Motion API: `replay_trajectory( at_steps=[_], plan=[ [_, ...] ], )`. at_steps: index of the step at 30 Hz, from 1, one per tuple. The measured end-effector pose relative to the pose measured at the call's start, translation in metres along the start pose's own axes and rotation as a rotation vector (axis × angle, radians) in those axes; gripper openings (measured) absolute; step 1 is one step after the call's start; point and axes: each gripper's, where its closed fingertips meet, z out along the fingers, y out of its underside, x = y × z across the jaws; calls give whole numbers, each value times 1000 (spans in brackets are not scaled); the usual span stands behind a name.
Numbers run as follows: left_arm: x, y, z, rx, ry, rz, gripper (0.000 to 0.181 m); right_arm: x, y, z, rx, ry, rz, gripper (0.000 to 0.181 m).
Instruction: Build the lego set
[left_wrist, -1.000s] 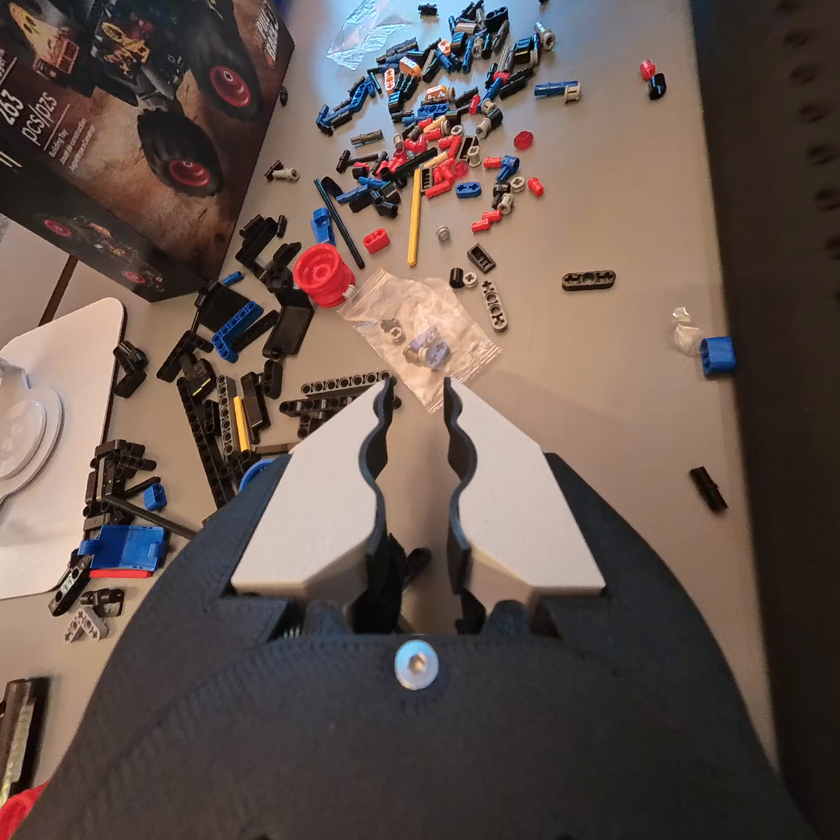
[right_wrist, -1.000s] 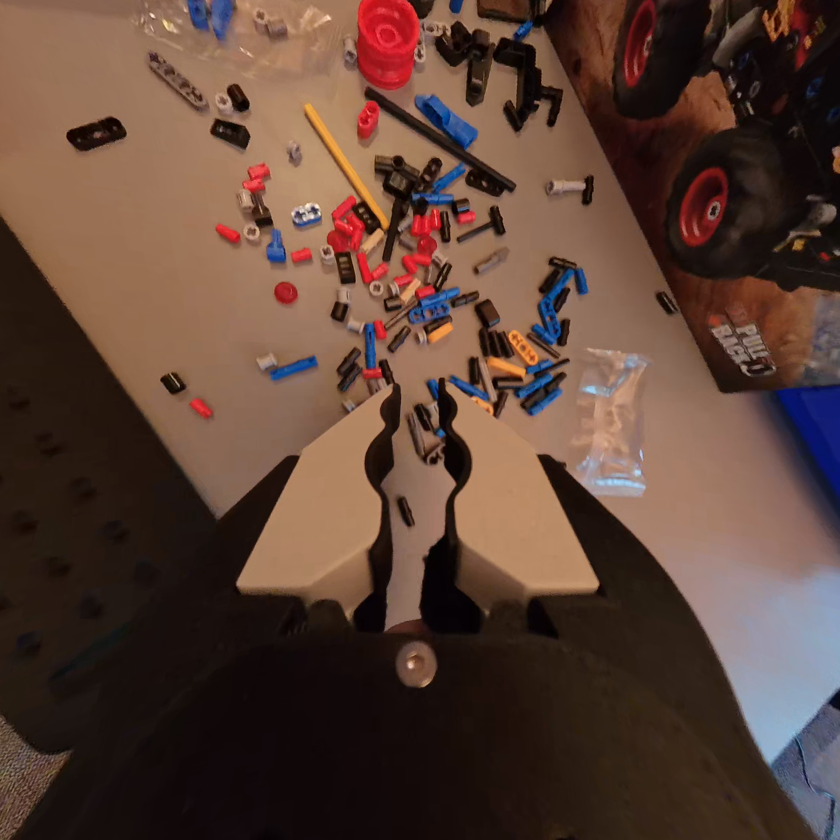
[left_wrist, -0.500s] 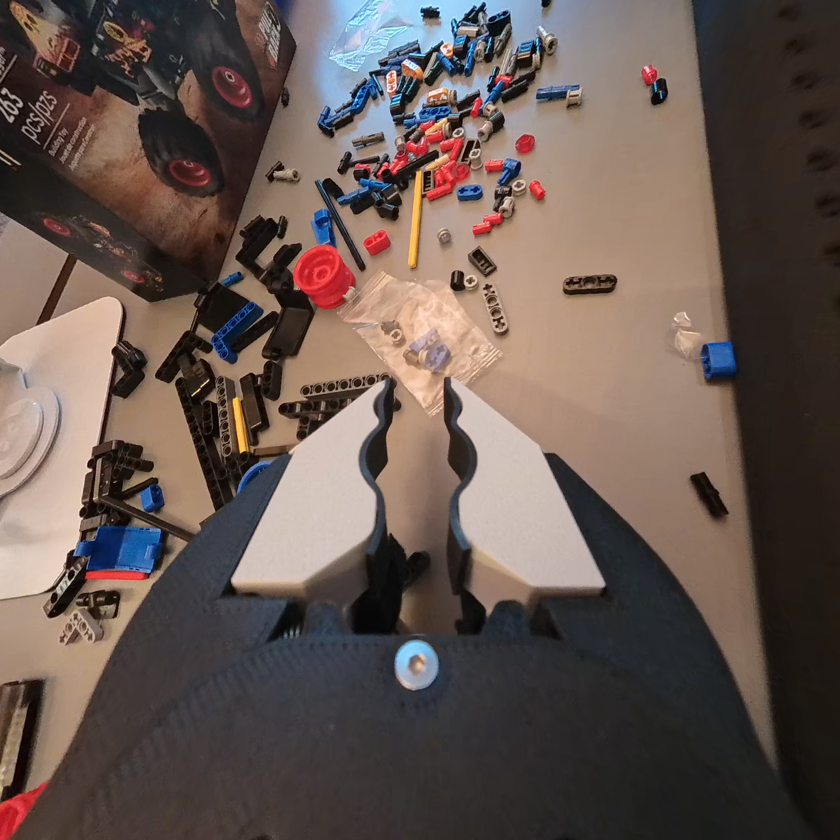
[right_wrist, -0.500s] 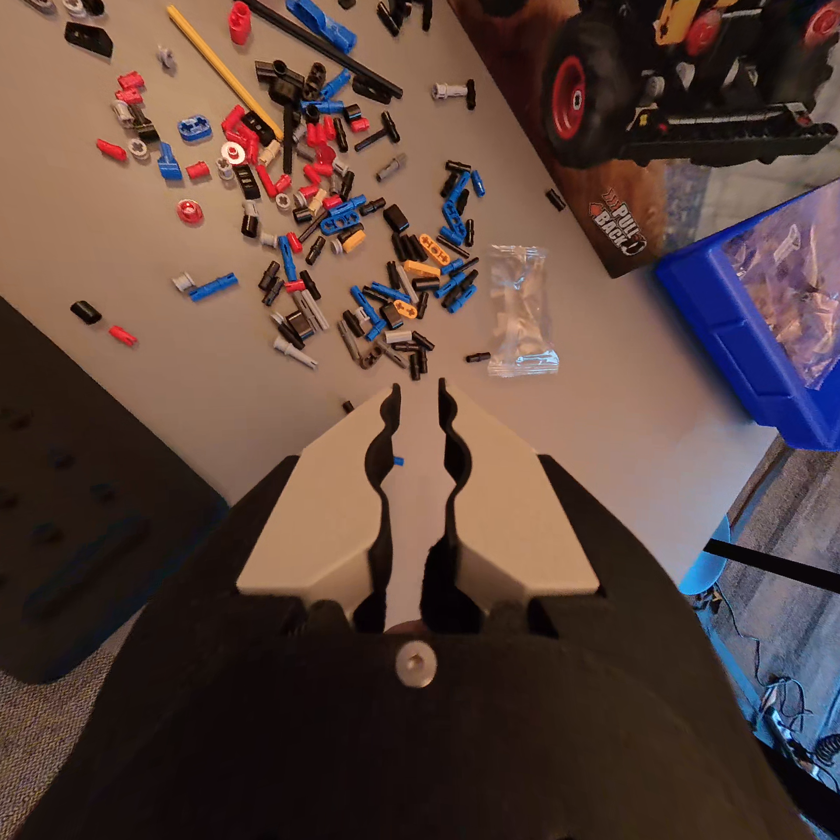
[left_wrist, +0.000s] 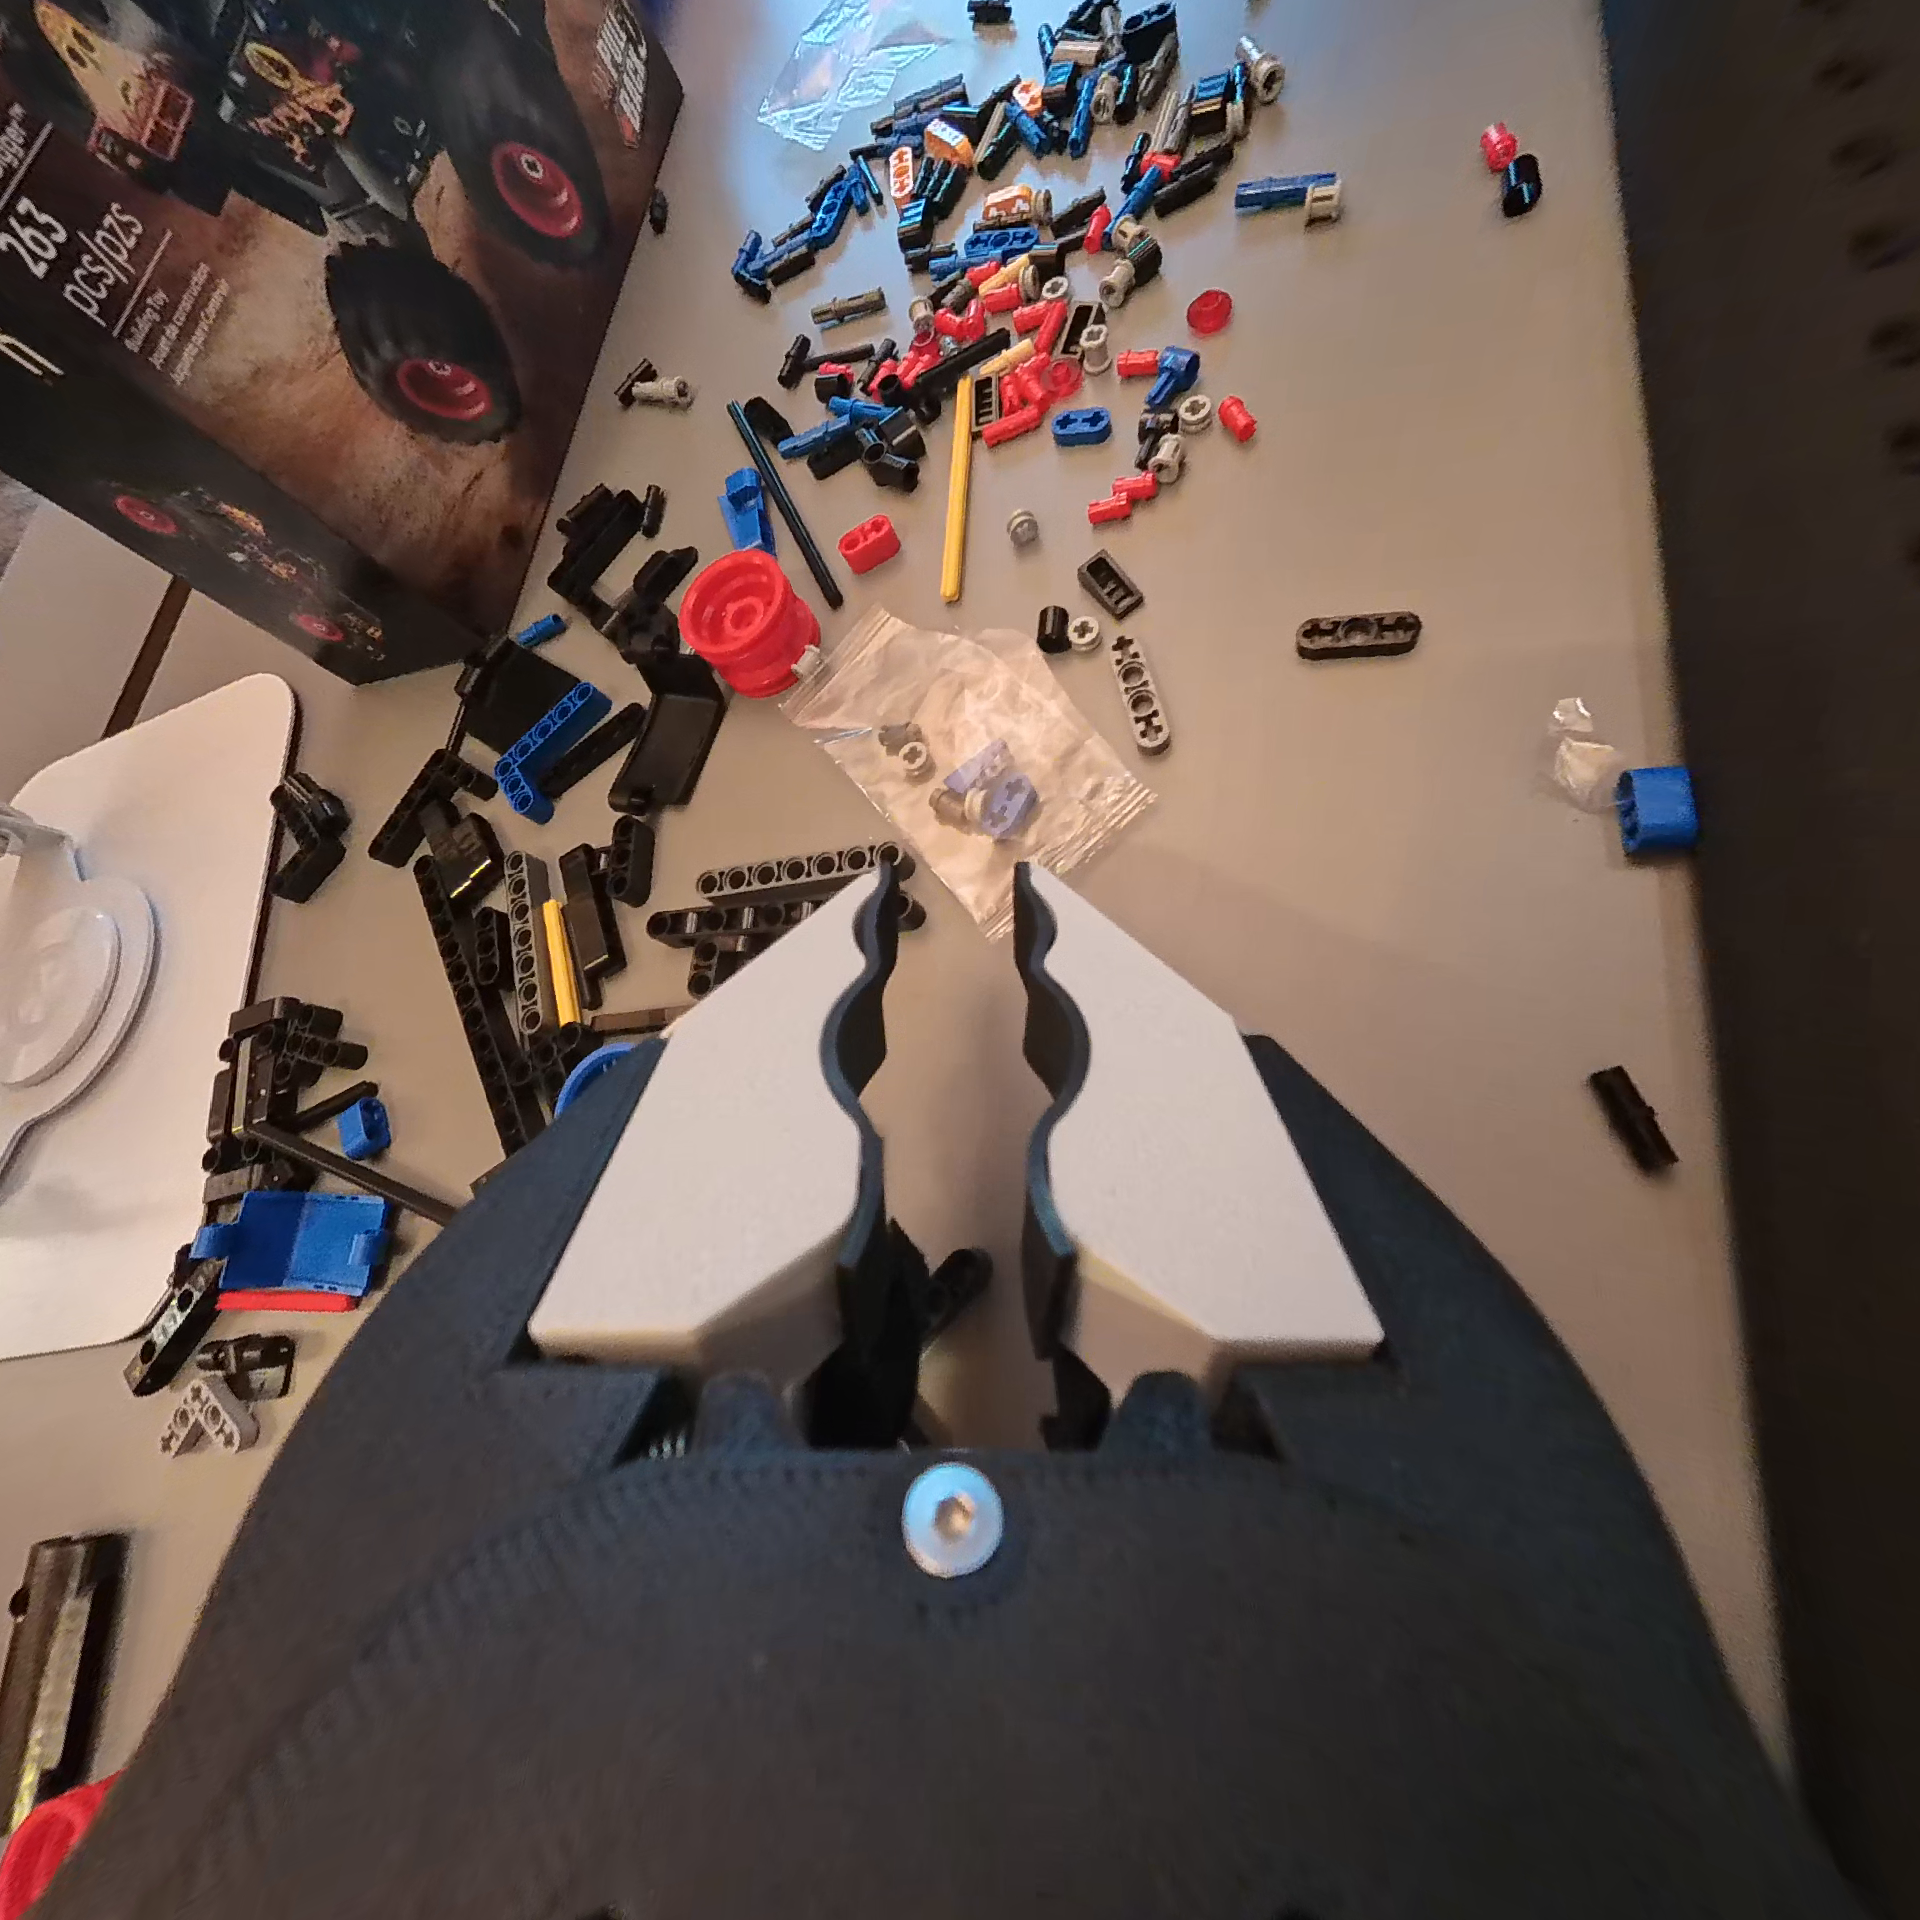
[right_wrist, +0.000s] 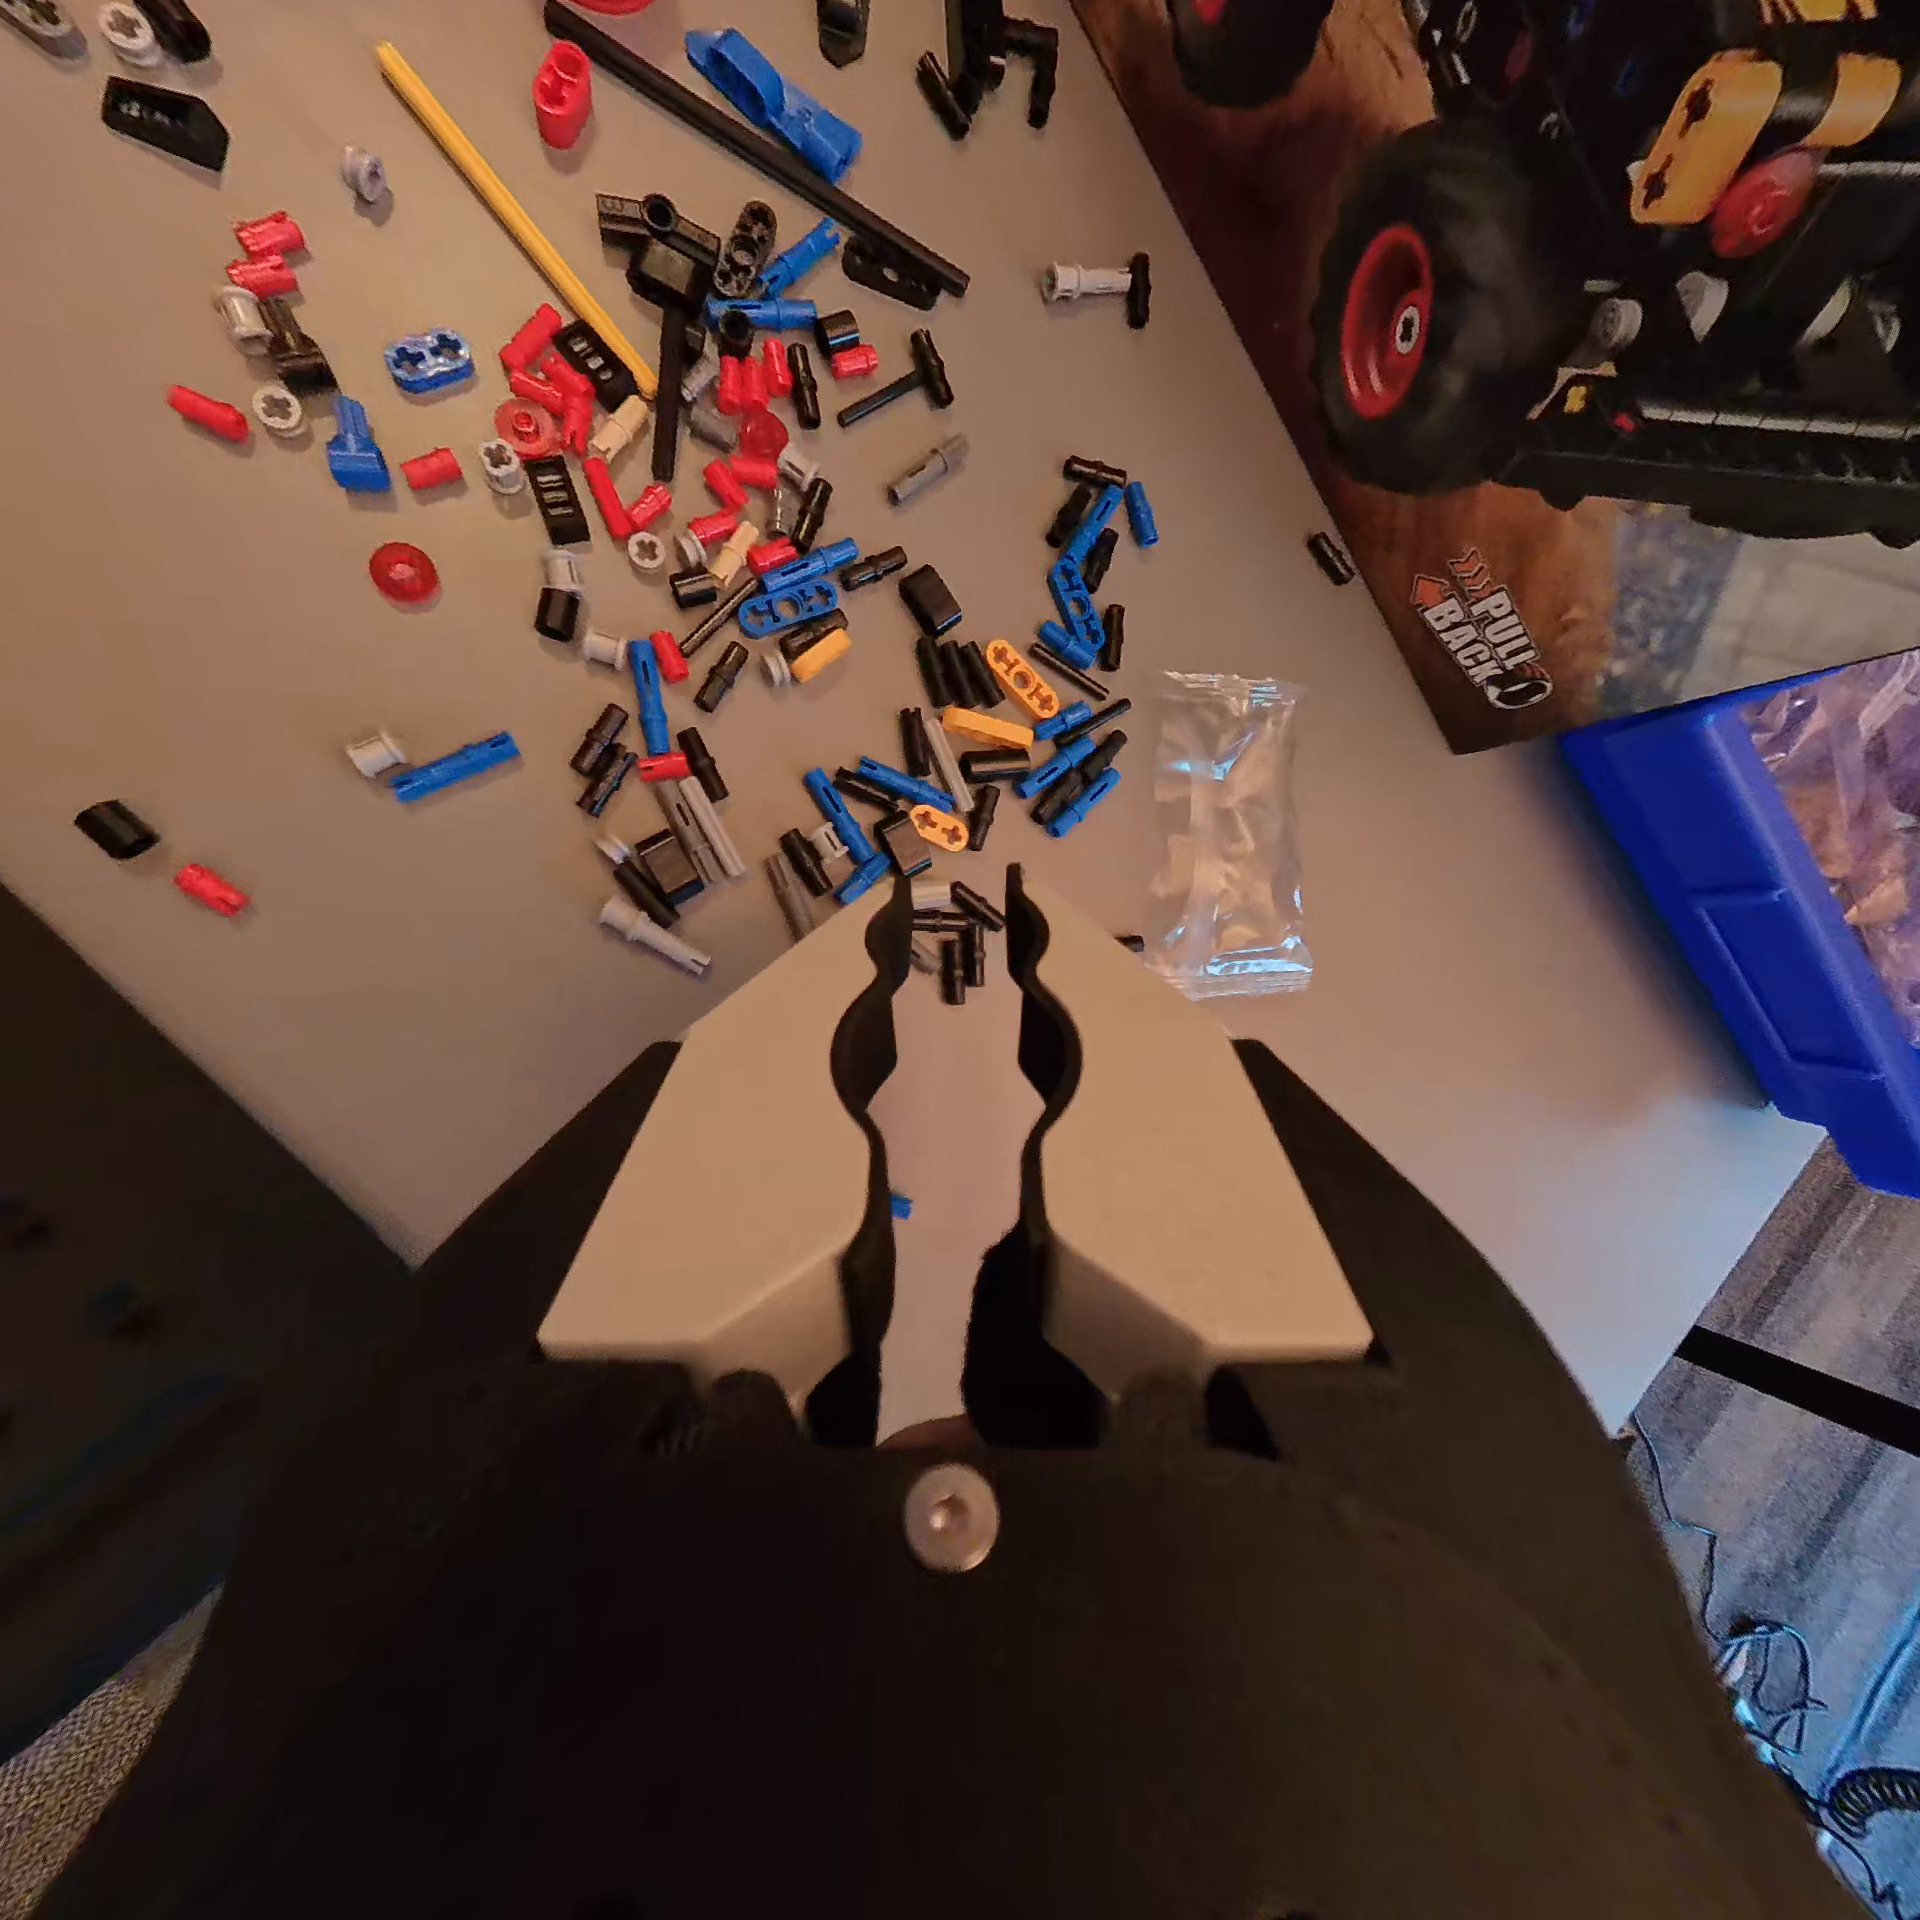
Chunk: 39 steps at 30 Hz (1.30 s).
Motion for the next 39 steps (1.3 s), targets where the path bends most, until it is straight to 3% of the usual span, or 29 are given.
replay_trajectory(
  at_steps=[6,26,39],
  plan=[
    [1,1,1,-6,5,5,20,2,5,13,-18,-21,8,17],
    [5,4,4,-22,18,14,20,-33,-50,32,103,-124,-68,18],
    [6,4,3,-27,17,28,21,-52,-71,40,140,-181,-110,18]
  ],
)
